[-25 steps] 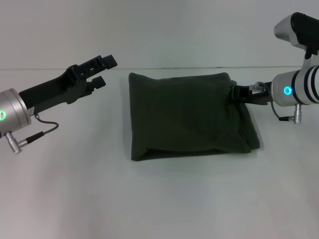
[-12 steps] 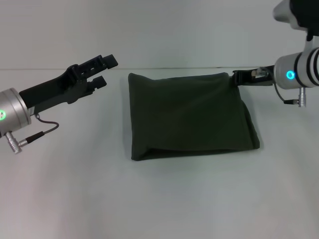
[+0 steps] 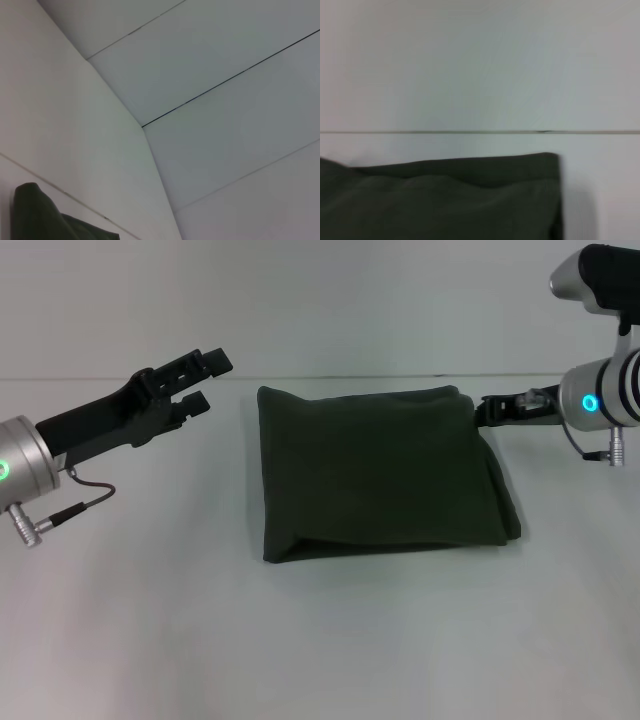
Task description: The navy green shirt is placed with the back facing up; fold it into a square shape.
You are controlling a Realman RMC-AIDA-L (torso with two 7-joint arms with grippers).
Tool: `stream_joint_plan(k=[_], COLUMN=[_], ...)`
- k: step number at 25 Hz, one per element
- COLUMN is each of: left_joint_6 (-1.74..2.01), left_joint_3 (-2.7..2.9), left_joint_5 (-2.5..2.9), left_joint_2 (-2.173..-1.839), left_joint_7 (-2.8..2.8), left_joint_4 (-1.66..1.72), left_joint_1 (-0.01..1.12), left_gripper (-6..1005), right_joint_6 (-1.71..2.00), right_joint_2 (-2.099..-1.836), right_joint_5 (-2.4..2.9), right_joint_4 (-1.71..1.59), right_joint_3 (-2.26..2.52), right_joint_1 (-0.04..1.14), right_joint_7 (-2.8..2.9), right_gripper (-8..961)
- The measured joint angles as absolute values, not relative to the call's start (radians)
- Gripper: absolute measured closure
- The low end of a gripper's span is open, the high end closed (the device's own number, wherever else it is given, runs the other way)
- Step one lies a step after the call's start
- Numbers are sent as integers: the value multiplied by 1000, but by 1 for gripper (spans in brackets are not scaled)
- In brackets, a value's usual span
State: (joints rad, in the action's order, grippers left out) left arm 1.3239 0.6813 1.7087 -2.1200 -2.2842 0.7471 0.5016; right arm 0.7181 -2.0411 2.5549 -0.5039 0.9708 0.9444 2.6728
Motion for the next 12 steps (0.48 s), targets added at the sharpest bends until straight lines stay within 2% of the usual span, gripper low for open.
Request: stream_joint_plan(k=[6,8,12], left_joint_6=[1324,1324,1327], left_joint_3=[670,669,661], left_joint_5=[1707,1707,1706], left_joint_2=[-2123,-2123,-2122], left_joint_7=[-2282,-2282,-2281], left_joint_4=[747,747,746], left_joint_1=[500,498,493], left_gripper=[78,78,78], right_joint_6=[649,658,742], right_joint_2=[-2037,-2036,-2046], right_joint_5=[2665,2678,2599], right_joint_4=[-462,-482,-636], right_joint_3=[972,966,939], right_joint_1=[961,961,907], right_joint_7=[2750,2777,2771], right_gripper=[842,793,721])
